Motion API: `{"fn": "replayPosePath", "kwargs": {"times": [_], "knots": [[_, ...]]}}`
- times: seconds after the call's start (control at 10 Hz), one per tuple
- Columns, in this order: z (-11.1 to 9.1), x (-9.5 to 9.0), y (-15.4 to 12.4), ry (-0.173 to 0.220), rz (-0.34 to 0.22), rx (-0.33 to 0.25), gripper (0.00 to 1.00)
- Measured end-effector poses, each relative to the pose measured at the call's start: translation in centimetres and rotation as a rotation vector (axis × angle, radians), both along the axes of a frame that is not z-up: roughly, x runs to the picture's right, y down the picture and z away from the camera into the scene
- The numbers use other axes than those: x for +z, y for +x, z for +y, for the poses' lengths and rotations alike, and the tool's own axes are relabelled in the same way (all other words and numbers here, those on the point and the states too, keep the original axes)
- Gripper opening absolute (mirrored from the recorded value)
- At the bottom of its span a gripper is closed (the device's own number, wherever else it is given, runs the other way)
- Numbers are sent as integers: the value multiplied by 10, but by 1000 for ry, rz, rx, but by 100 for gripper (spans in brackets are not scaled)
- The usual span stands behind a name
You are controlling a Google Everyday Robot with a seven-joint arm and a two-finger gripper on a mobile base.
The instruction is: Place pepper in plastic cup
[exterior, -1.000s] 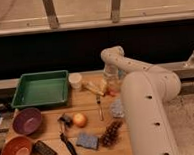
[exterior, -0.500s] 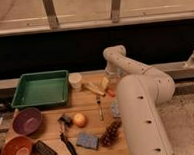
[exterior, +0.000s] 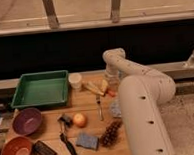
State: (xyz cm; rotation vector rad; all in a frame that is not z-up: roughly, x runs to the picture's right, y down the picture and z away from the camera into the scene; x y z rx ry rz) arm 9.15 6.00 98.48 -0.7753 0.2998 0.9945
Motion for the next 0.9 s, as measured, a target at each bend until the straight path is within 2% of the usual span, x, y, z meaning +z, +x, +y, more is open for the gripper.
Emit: {"fn": "replayPosePath", "kwargs": {"times": [0.4,0.5,0.7,0.9], "knots": [[2,-5,-3,-1,-9,-1,5],[1,-6,-4,-2,-12,-1,1],[2,-6,-5,-4,-13,-2,0],[0,-14,-15,15,-45,10,0]]}}
